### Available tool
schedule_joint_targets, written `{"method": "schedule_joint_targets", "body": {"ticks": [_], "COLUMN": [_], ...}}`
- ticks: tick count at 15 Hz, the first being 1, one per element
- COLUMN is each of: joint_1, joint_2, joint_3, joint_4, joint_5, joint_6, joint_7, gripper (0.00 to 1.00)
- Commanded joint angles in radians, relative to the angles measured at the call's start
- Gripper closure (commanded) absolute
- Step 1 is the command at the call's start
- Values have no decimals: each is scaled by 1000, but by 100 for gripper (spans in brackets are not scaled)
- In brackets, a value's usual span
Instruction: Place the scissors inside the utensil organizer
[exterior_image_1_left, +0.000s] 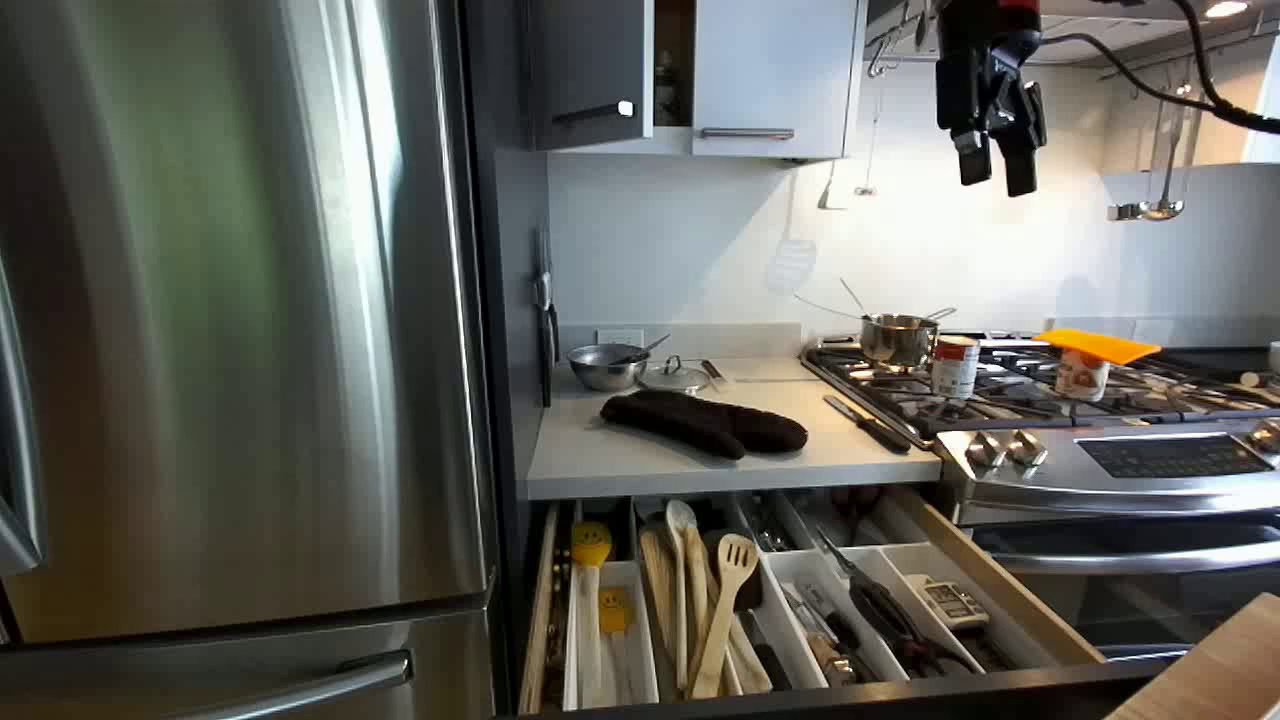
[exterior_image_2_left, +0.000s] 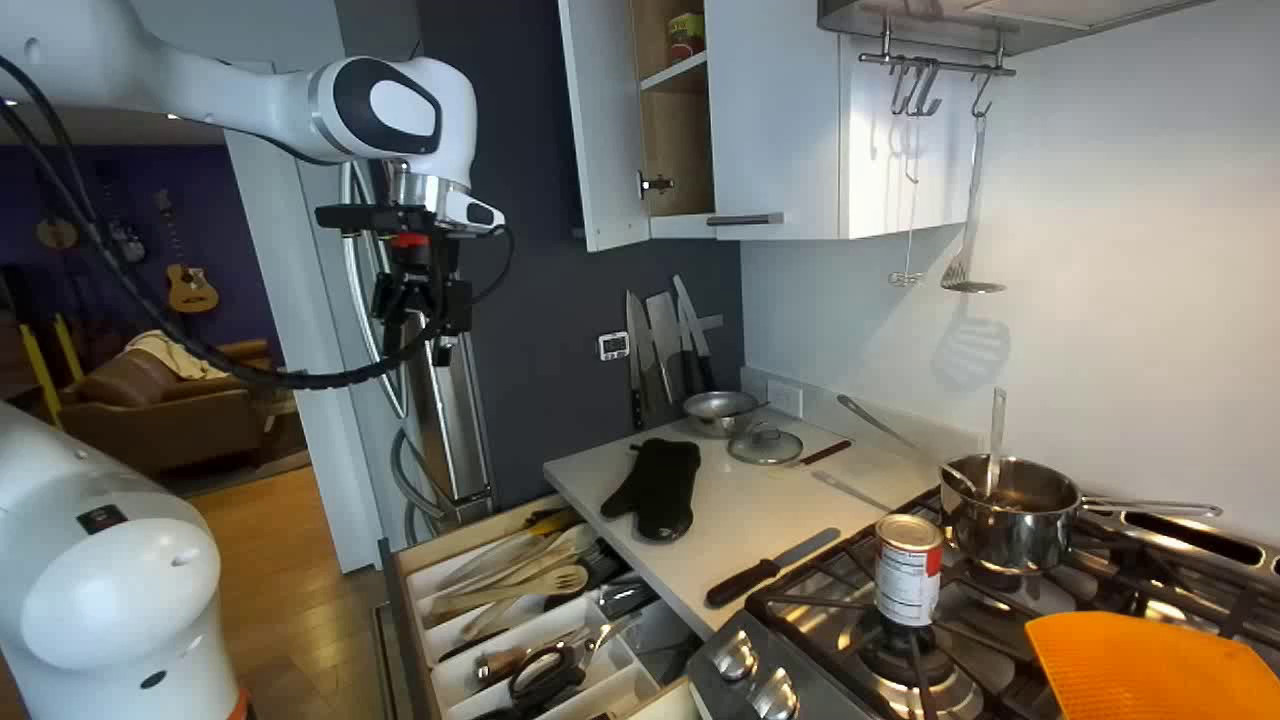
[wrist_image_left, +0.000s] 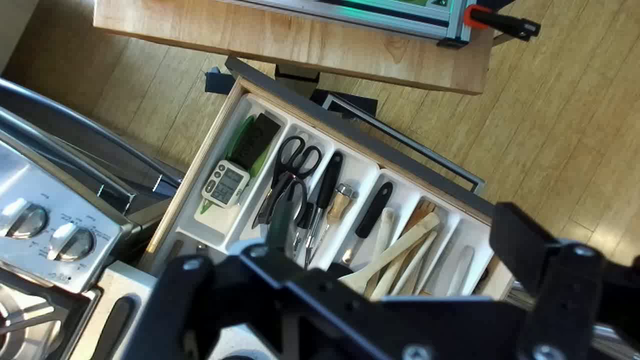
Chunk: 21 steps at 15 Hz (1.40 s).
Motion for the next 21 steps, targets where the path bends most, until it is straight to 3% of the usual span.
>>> {"method": "schedule_joint_targets", "body": {"ticks": [1,17,21], "joint_1": [-9,-9,-5], "joint_2": [1,1,55], "joint_3": [7,7,-5], "joint_4": [2,2,-64], "joint_5": [3,3,46], "joint_6": [-2,-2,143], "joint_7": [-3,-3,-25], "gripper": [0,0,0]}}
